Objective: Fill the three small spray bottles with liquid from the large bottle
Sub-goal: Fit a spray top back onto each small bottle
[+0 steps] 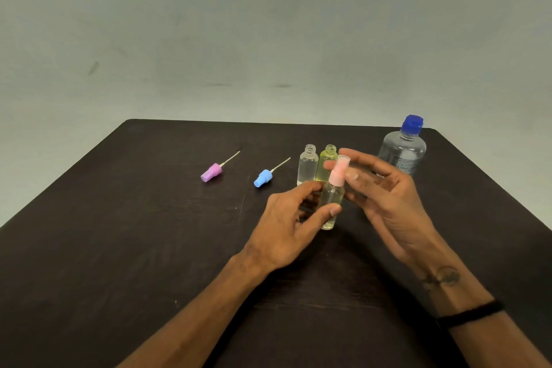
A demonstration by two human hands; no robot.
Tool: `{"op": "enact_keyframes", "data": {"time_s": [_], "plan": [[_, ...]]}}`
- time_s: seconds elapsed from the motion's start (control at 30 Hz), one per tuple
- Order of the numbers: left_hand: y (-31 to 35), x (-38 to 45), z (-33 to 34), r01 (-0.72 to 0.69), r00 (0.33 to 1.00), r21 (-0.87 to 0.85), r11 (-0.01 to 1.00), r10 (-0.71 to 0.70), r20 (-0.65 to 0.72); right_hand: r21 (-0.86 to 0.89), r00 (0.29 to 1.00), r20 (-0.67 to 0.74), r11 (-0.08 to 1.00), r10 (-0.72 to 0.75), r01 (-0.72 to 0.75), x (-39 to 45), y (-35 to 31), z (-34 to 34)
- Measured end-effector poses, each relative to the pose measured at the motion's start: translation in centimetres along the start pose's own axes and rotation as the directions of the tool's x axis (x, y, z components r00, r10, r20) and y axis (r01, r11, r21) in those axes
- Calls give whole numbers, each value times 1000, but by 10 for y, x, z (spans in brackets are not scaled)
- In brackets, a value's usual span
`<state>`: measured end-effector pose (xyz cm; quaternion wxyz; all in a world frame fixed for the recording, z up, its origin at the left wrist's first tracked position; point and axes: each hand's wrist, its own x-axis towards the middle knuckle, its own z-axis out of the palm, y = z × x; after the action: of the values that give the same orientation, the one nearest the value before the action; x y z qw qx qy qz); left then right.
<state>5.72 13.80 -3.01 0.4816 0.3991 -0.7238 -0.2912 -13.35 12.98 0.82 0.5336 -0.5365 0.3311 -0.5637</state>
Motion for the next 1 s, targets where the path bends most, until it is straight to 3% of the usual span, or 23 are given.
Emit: {"op": "enact_keyframes", "data": {"time_s": [0.3, 0.63, 1.0], "plan": [[0, -1, -1, -11, 999, 25, 1000, 10, 43, -142, 988, -125, 987, -91, 73, 2, 7, -2], [0, 0, 0, 3, 1000, 8, 1000, -3, 1, 8, 1000, 17, 1000, 3, -3, 0, 1, 0], [0, 0, -2, 4, 999, 20, 1000, -5, 38, -134, 992, -108, 990, -63, 49, 2, 7, 0]]}}
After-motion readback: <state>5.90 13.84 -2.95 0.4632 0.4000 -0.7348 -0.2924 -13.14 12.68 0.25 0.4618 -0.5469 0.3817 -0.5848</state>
